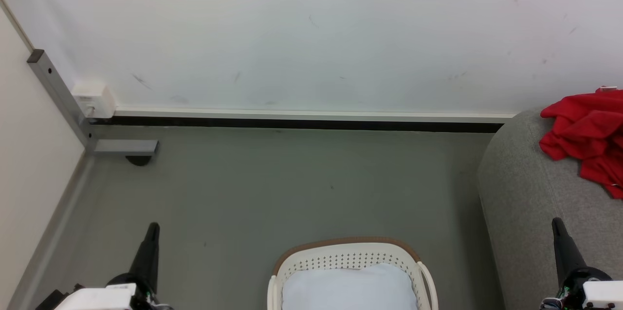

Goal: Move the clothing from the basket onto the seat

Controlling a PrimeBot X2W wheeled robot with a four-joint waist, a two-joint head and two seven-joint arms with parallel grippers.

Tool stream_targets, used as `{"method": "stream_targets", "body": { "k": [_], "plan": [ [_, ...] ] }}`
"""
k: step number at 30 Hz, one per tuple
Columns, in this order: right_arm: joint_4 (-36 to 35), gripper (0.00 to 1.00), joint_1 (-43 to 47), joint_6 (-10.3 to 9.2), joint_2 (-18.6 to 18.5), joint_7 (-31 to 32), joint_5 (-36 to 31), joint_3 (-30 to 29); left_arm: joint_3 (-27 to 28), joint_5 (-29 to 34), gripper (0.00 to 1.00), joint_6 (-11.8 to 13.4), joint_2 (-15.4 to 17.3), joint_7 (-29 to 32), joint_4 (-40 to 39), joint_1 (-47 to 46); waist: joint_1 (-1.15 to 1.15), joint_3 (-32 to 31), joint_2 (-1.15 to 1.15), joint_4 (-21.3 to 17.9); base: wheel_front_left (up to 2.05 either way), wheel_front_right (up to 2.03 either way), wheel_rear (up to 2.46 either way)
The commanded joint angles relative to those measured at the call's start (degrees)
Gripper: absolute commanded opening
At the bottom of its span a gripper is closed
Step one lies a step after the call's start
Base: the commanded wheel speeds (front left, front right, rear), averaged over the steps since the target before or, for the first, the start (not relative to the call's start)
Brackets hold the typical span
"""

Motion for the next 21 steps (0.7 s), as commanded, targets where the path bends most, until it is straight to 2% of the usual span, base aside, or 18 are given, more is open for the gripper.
{"method": "stream_targets", "body": {
  "k": [1,7,21],
  "plan": [
    [0.1,0.00,-0.5,-0.13,-0.1,0.5,1.5,-0.4,0.2,-1.8,0.00,-0.3,0.4,0.4,-0.3,-0.7,0.00,0.0,-0.01,0.0,0.00,0.00,0.00],
    [0.2,0.00,-0.7,-0.14,0.0,1.2,3.4,-0.8,0.2,-4.2,0.00,-0.3,0.4,1.0,-0.3,-0.8,0.00,0.0,-0.01,0.2,0.00,0.00,0.00],
    [0.2,0.00,-0.7,-0.14,0.1,1.2,3.1,-0.9,0.2,-4.2,0.00,-0.3,0.4,1.1,-0.3,-0.8,0.00,0.0,-0.01,0.2,0.00,0.00,0.00]
  ]
}}
